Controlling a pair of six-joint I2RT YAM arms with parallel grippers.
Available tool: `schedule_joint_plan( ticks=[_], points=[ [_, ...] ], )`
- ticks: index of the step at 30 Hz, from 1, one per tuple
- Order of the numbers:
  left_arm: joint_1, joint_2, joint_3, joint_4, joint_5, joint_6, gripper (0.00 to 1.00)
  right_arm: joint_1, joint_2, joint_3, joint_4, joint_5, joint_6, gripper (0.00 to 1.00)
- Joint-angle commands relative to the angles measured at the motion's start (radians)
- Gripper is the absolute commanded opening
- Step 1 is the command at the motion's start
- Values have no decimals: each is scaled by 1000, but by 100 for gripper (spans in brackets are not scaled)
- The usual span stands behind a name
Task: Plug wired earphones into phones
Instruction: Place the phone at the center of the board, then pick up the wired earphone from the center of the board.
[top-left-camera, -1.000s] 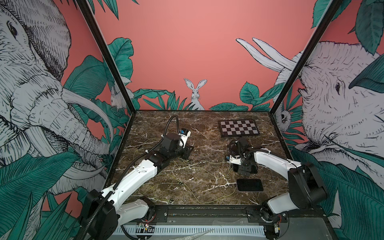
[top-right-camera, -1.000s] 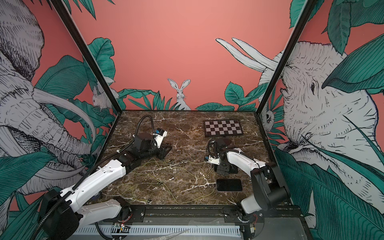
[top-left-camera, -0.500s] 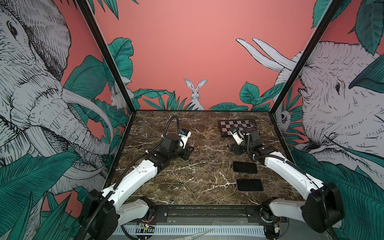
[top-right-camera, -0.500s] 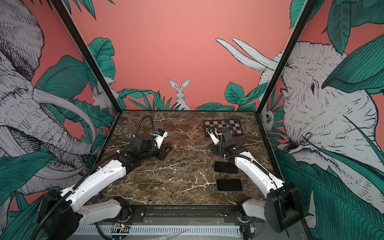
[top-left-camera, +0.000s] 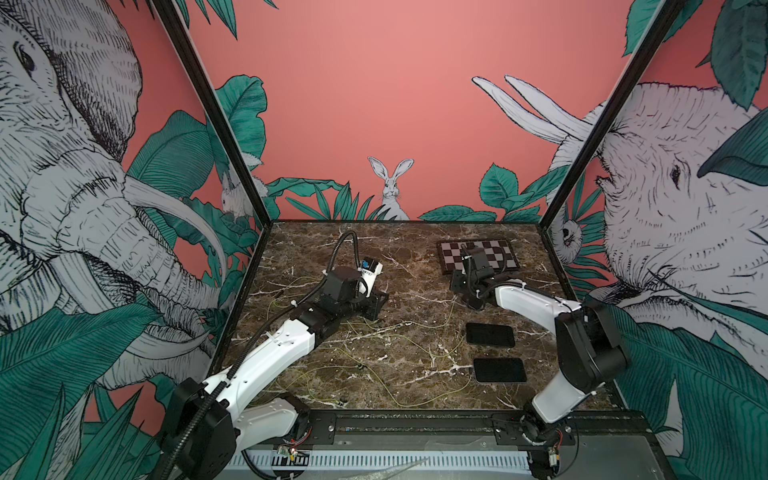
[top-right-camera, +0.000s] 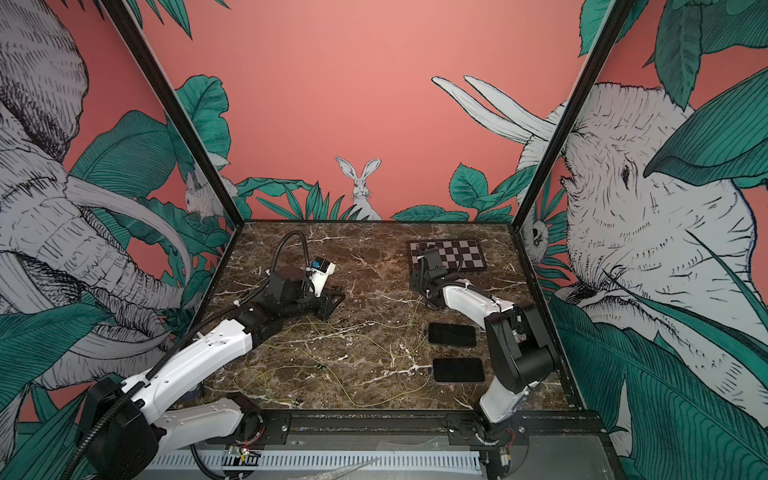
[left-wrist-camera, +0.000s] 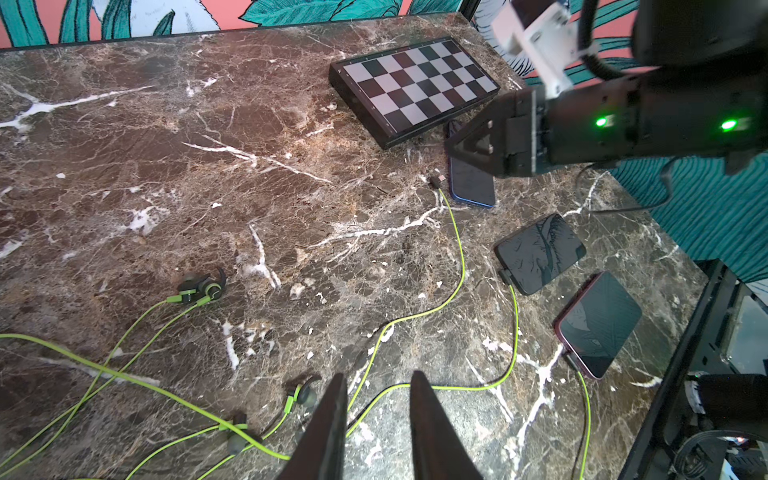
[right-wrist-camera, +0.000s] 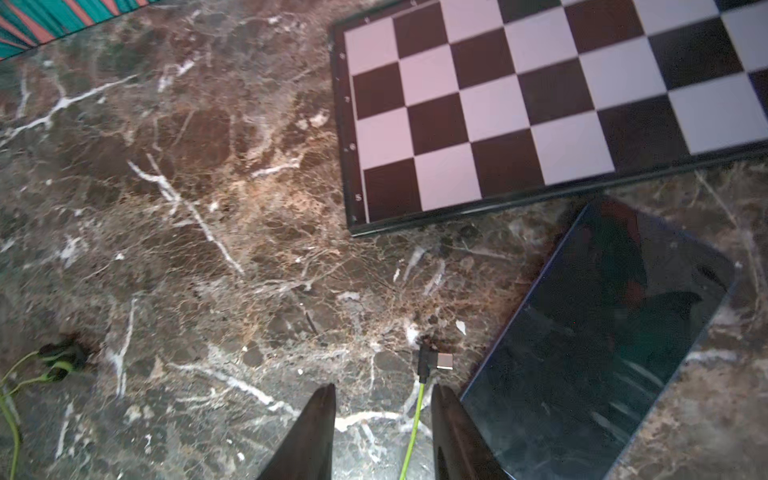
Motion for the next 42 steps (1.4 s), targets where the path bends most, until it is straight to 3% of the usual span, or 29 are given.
schedule_joint_plan(
  ticks=[1, 13, 31, 42],
  points=[
    [5, 3, -9, 5, 8, -7, 28, -17, 26, 15, 22, 58, 108, 41],
    [5, 14, -6, 3, 12, -10, 28, -54, 99, -27, 101, 13, 166, 39],
    [5, 27, 5, -16, 6, -19, 29, -54, 161, -10, 71, -44, 182, 35],
    [5, 28, 4, -10, 9, -18, 29, -54, 168, -25, 102, -56, 196, 26]
  ],
)
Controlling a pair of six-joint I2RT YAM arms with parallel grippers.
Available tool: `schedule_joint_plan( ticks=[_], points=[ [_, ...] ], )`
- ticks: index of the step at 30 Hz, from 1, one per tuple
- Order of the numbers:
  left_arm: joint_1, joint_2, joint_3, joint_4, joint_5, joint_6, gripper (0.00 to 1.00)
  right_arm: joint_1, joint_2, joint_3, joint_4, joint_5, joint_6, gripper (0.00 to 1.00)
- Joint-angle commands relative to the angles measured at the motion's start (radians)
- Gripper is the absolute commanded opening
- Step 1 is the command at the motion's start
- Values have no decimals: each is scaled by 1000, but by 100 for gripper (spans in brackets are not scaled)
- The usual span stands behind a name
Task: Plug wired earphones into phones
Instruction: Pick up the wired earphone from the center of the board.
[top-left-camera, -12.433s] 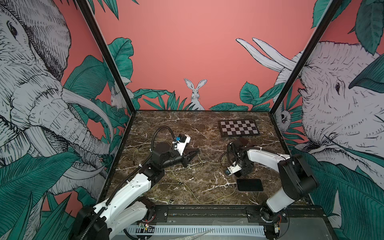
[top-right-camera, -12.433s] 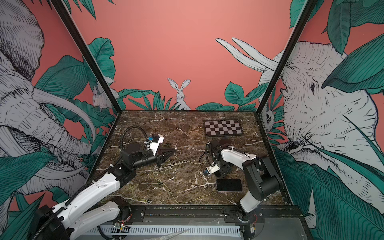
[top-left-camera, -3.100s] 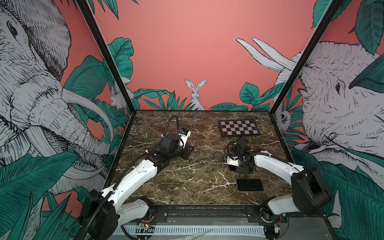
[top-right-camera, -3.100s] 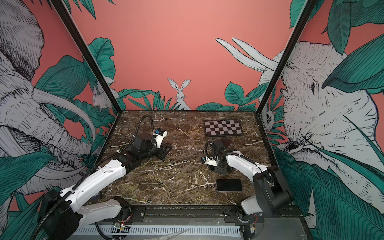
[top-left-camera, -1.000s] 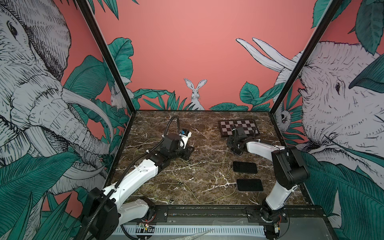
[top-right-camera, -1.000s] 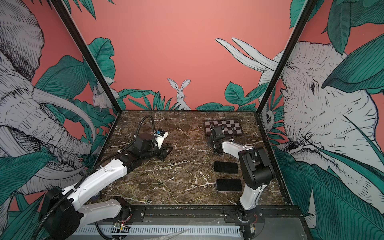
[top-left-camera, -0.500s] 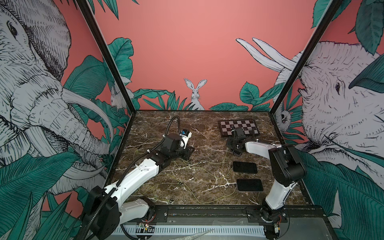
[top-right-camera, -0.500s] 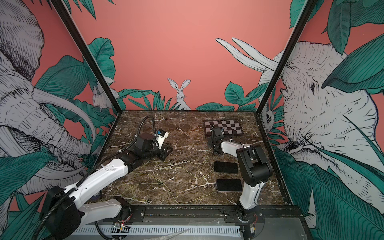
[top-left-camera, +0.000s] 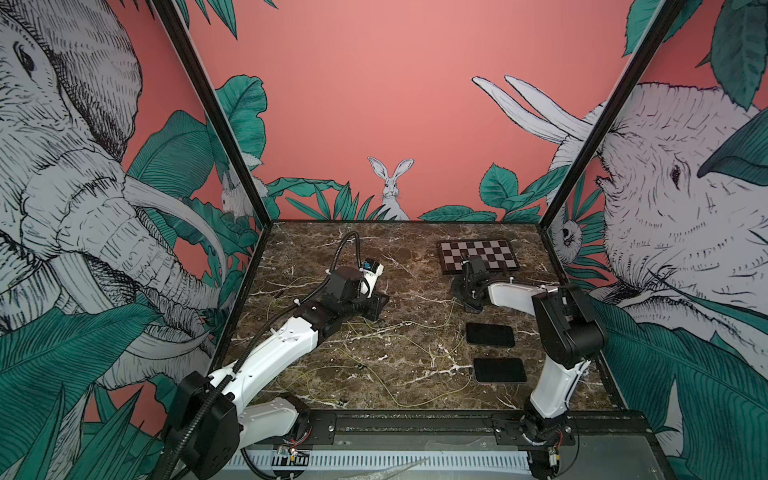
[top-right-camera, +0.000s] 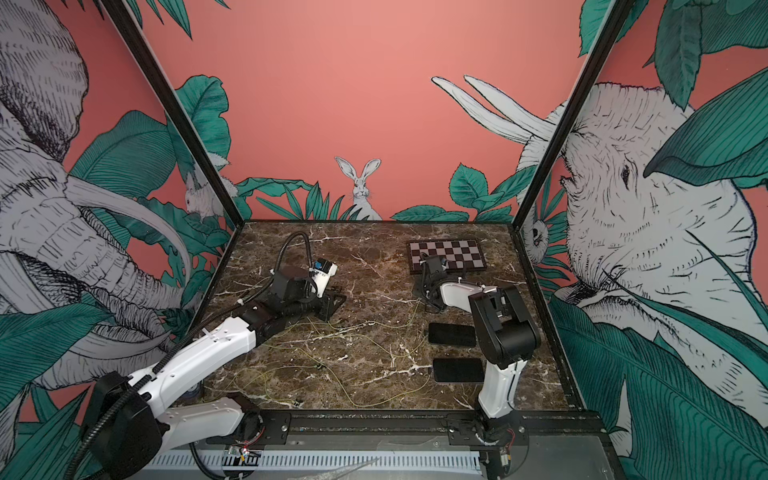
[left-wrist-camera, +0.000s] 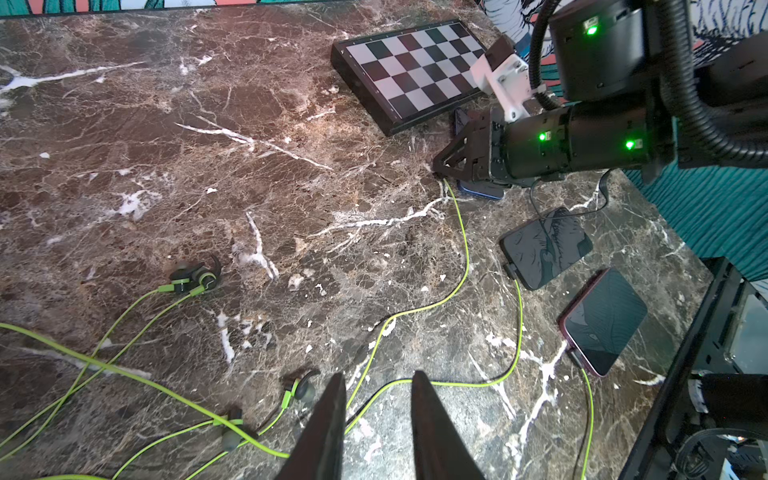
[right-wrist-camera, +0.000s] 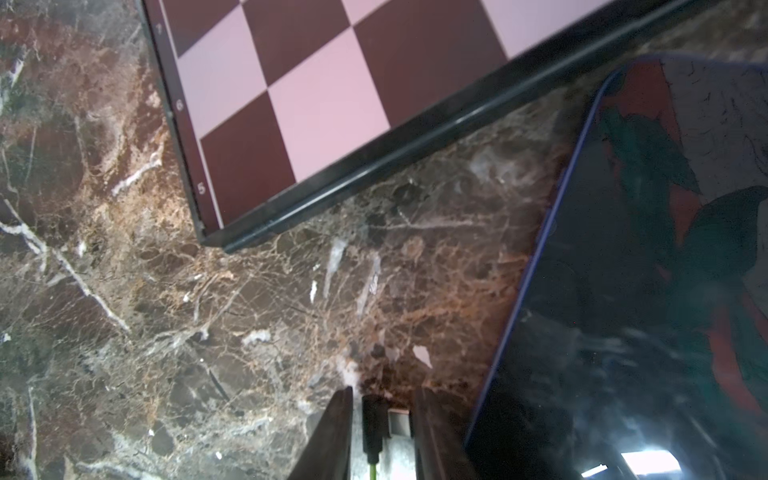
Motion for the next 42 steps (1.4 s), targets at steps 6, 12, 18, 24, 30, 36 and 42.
schedule_joint_plan(
  ticks=[6, 12, 18, 24, 30, 36, 42],
  points=[
    [5, -3, 1, -5, 9, -7, 29, -3, 3, -21, 52, -1, 20, 18],
    [5, 0, 0, -2, 13, -9, 29, -3, 3, -32, 83, -15, 26, 12],
    [5, -2, -1, 8, 24, -12, 29, -2, -22, -52, 125, -36, 19, 10],
    [6, -22, -20, 70, 62, -26, 29, 0, -135, -168, 403, -150, 15, 1],
    [9, -97, -111, 308, 150, -56, 29, 47, -214, -301, 1019, -405, 30, 0],
    [10, -186, -235, 614, 280, -90, 30, 138, -187, -241, 1458, -571, 146, 0],
    [13, -259, -340, 876, 310, -99, 31, 264, -213, -137, 1453, -658, 54, 0]
  ],
)
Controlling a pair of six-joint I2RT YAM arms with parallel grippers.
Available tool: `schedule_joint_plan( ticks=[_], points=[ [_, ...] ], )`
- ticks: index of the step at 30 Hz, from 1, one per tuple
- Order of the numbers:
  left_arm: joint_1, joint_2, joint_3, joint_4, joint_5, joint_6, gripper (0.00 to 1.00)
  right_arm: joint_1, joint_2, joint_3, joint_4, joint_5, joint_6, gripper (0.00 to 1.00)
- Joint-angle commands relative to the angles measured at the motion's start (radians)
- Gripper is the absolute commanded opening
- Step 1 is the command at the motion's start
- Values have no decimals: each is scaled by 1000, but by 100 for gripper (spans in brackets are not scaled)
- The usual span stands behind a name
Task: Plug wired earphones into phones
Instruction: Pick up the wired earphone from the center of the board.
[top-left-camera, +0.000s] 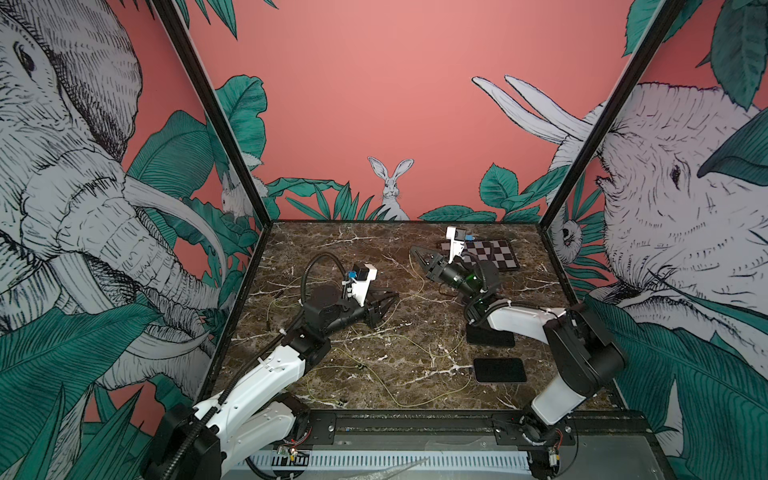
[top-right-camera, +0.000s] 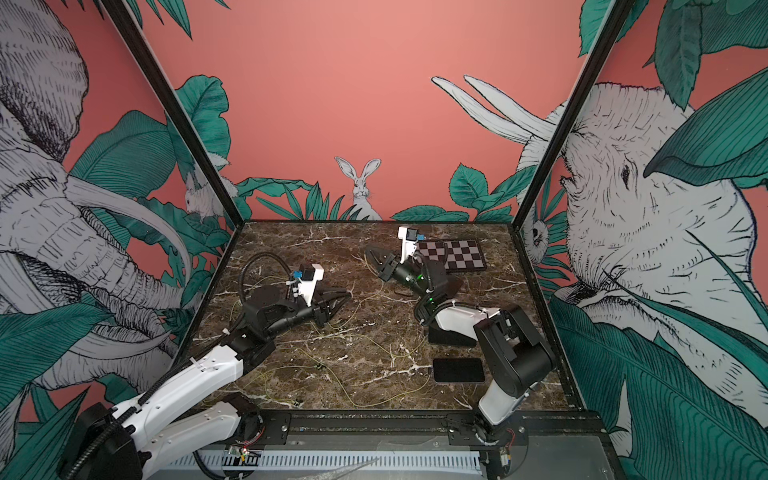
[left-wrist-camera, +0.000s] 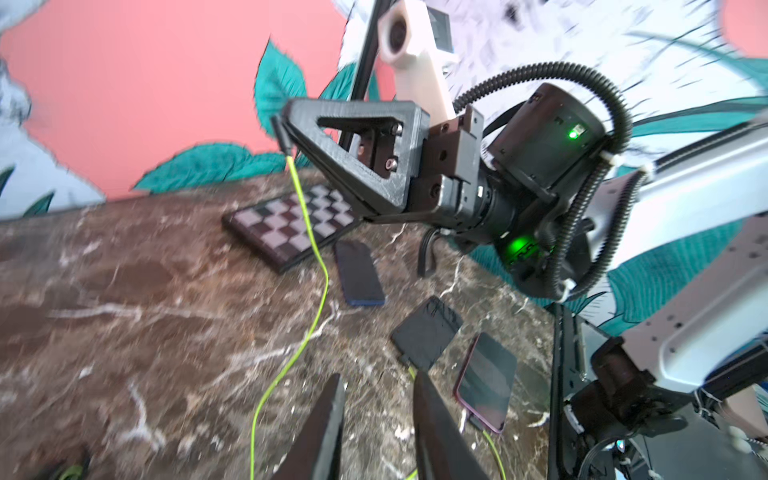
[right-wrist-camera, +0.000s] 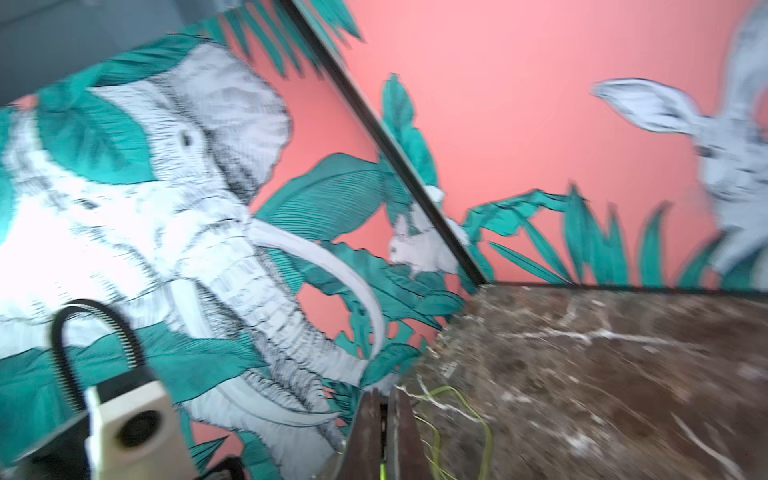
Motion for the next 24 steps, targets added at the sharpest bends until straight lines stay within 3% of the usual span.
schedule_joint_plan(
  ticks=[1, 4, 8, 21, 24],
  points=[
    [8, -60, -58, 247, 30, -2, 31, 42, -24, 40, 145, -93, -23, 0],
    [9, -113, -113, 326, -52, -6, 31, 61, -27, 56, 147, -129, -33, 0],
    [19, -156, -162, 446, -79, -22, 30, 74, -42, 50, 107, -180, -65, 0],
    [38, -47, -131, 621, 148, -137, 24, 133, -177, -9, -70, -253, -211, 0],
    [38, -40, -134, 637, 148, -147, 22, 152, -189, -3, -109, -266, -241, 0]
  ],
)
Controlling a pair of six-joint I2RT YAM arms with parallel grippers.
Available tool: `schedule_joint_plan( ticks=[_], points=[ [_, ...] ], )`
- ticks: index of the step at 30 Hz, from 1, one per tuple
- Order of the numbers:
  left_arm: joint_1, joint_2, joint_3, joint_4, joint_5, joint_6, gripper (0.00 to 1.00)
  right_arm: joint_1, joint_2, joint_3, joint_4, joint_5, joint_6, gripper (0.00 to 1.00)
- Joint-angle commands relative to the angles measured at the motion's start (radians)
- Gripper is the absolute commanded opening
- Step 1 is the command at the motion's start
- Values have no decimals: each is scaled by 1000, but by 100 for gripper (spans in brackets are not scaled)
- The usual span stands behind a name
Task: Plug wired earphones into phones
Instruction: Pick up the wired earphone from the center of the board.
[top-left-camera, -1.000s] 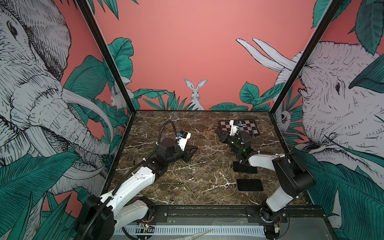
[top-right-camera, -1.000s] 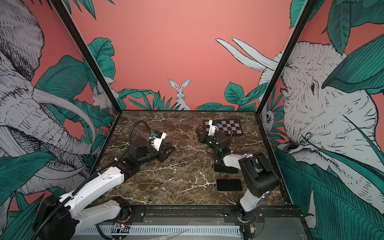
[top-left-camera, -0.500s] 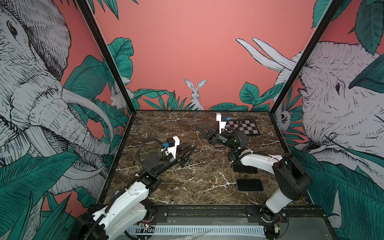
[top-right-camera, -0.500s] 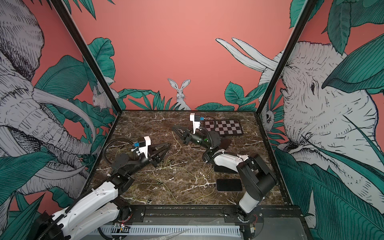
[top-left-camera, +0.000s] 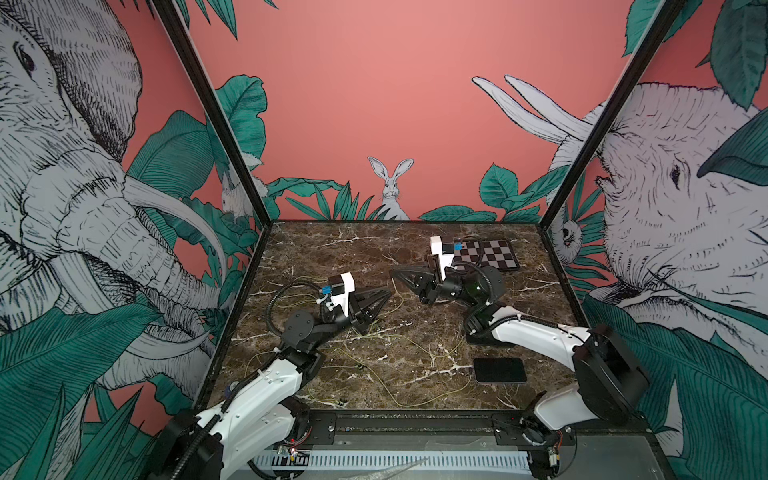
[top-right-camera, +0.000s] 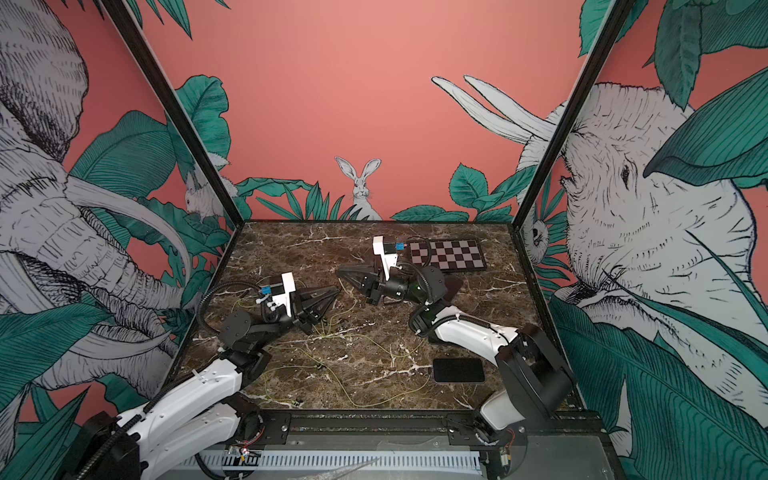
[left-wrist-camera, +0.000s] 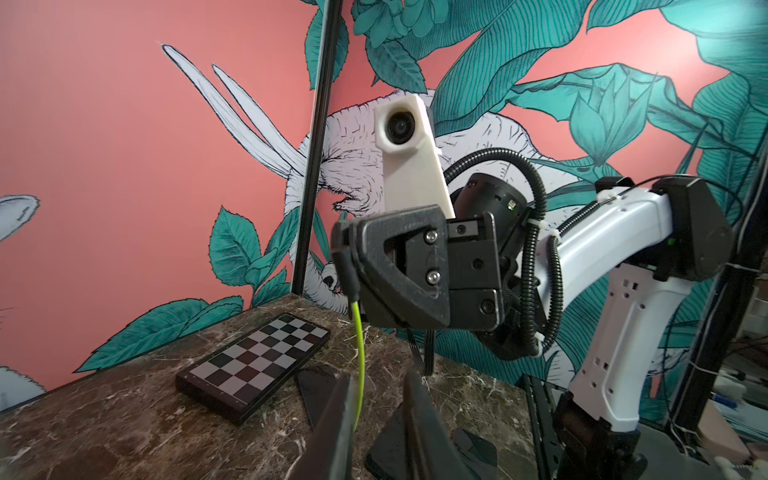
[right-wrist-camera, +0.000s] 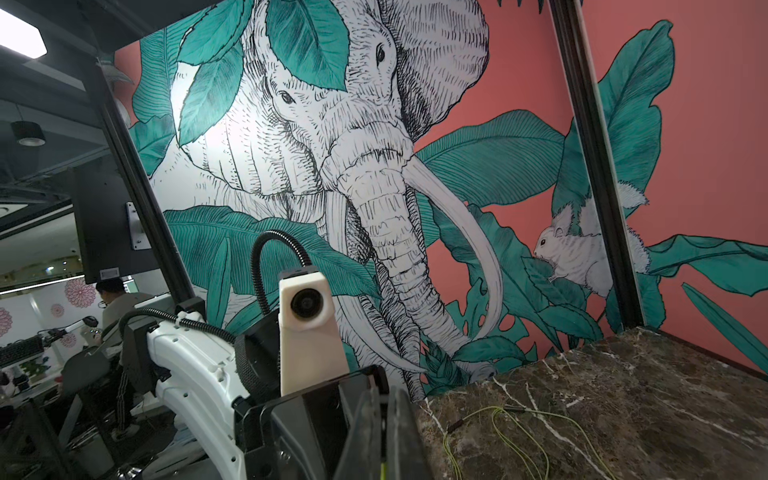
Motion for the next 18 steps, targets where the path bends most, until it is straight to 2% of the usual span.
schedule_joint_plan(
  ticks=[1, 5, 11, 16, 18],
  points=[
    [4, -7, 21, 96, 53, -41, 22, 19, -28, -5, -18, -32, -58, 0],
    [4, -19, 20, 93, 59, -33, 19, 27, -38, -20, -35, -32, -72, 0],
    [5, -20, 29, 61, 61, -22, 8, 30, -49, -36, -45, -33, -89, 0],
    [6, -17, 35, 37, 65, -20, 6, 35, -53, -36, -44, -40, -85, 0],
    [5, -20, 38, 14, 59, -13, 10, 34, -60, -39, -43, -34, -87, 0]
  ],
)
